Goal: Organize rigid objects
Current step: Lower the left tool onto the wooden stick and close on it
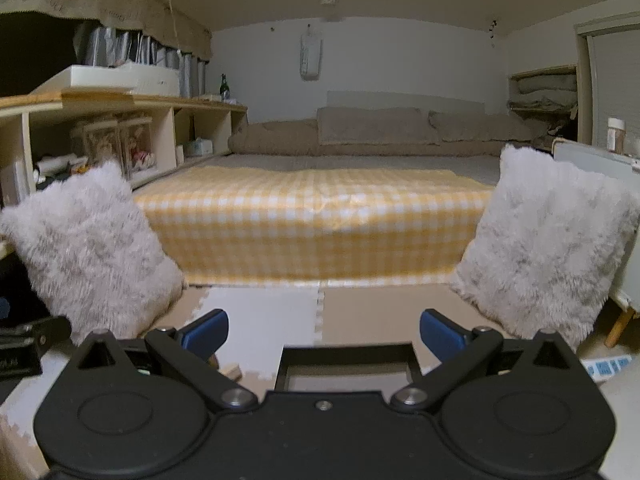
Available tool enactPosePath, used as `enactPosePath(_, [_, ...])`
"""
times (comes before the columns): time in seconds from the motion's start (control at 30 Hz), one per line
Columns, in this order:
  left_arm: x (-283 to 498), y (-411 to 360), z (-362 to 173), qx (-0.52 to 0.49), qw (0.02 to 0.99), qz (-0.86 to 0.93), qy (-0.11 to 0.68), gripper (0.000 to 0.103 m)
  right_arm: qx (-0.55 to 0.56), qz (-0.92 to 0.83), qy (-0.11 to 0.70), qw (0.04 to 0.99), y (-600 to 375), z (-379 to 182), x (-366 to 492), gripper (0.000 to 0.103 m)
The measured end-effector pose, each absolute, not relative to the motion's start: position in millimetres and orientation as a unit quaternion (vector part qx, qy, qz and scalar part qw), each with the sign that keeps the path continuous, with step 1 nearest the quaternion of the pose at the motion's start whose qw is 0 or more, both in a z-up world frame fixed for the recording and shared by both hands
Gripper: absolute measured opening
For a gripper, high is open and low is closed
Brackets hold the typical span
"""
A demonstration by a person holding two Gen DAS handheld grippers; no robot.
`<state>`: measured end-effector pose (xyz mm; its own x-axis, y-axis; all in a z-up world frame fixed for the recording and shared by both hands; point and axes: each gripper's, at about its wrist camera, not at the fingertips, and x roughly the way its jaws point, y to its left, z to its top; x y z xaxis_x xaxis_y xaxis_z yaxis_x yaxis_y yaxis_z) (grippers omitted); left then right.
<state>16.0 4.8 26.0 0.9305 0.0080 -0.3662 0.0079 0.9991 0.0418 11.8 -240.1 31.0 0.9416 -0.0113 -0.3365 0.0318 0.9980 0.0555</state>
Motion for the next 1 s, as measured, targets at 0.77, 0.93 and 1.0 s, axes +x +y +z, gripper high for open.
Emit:
enactPosePath(0.77, [139,-14,57,0.062,0.989,-0.027,0.134,0.103,0.023,-0.073,0.209,0.975,-323,17,155,0.103])
enactPosePath(0.93, [177,-20,35,0.062,0.979,-0.039,0.191,0.103,0.032,-0.079,0.269,0.959,-340,-28,182,0.103])
enactPosePath(1.0, [190,-22,19,0.062,0.973,-0.046,0.215,0.103,0.013,-0.080,0.304,0.949,-343,-46,190,0.103])
